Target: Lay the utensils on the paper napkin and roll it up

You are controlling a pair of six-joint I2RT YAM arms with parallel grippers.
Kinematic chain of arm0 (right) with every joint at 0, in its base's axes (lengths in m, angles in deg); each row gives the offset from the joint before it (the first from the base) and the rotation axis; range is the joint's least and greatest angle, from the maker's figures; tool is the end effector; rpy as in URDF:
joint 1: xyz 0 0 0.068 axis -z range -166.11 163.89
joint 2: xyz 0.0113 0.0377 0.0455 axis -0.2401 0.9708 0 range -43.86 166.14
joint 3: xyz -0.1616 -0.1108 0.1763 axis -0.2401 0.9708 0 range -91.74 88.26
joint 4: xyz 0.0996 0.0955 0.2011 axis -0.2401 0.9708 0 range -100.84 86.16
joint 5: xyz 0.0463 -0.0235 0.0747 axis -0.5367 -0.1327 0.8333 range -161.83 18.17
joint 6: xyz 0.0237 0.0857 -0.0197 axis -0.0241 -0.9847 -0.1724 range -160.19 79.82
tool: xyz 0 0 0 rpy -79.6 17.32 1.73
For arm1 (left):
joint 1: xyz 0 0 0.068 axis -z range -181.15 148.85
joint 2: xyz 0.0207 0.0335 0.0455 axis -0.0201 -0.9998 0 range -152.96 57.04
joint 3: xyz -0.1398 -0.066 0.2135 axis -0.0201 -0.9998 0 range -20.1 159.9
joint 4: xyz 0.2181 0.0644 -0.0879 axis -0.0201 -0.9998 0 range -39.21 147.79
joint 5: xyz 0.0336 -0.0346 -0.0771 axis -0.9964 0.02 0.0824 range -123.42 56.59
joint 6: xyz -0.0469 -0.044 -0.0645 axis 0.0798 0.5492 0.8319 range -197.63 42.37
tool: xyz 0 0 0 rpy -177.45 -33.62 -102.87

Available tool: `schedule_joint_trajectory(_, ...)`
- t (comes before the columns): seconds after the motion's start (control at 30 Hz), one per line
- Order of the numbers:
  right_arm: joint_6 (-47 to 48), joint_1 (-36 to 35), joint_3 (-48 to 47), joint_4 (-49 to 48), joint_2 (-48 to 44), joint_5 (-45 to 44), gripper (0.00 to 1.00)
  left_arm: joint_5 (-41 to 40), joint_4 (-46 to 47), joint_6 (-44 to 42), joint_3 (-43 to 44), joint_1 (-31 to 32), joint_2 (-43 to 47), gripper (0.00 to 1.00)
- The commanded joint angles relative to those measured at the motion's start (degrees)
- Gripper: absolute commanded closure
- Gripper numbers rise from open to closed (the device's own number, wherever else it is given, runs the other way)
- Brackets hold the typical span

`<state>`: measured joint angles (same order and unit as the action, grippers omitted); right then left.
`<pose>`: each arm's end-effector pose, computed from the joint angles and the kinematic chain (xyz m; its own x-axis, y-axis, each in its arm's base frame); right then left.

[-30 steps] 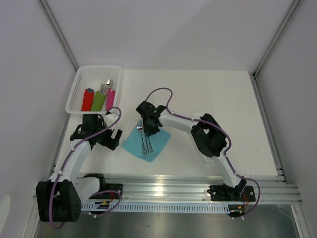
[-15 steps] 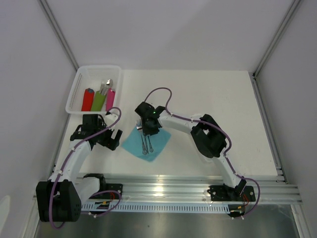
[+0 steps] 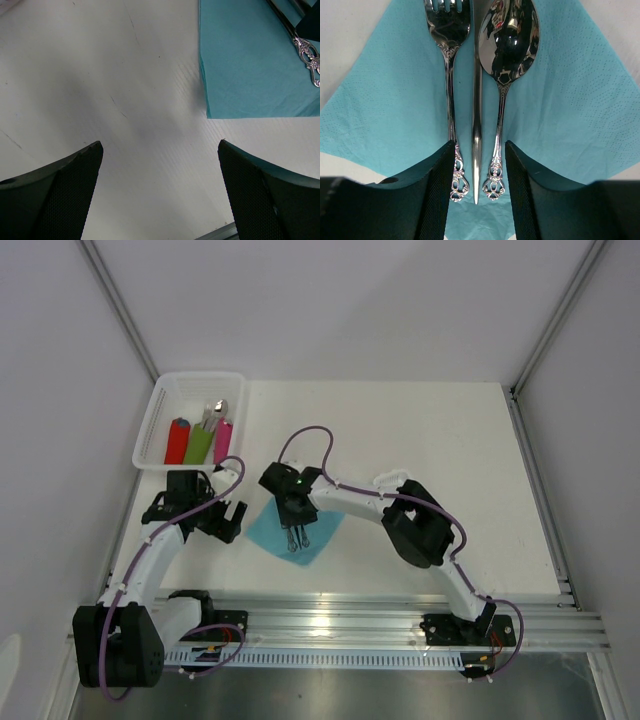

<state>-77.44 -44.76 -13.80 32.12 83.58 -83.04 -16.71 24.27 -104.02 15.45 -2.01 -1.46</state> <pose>0.2537 0.3860 0.1296 -0.8694 -0.2857 -0.4033 -0.3444 0.9354 0.0798 0.2030 -0.0205 0.1708 -0.6824 0.4155 -0.6014 0.4998 0.8656 0.0309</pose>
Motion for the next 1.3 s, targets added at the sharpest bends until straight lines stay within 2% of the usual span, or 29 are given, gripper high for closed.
schedule_joint_trajectory(0.0,0.25,-0.14,-1.74,0.89,-1.67,-1.11,0.52,0.43,1.35,0.73,-0.04,0.25,-0.21,0.0)
schedule_joint_trajectory(0.63,2.27,-1.46,-4.37,2.48,0.44,-2.07,0.48,0.43,1.53,0.73,0.13,0.25,-1.0,0.01)
schedule_joint_trajectory(0.87,2.89,-1.55,-7.79,5.99,4.04,-0.66,0.47,0.34,1.44,0.73,-0.04,0.34,-0.74,0.01)
schedule_joint_trajectory(1.07,3.07,-1.64,-8.15,6.7,5.28,-0.22,0.48,0.25,1.61,0.64,0.05,0.34,-0.91,0.01)
schedule_joint_trajectory(1.27,2.98,-1.64,-7.89,6.61,4.58,-1.1,0.53,0.17,1.7,0.73,-0.04,0.25,-1.18,0.0)
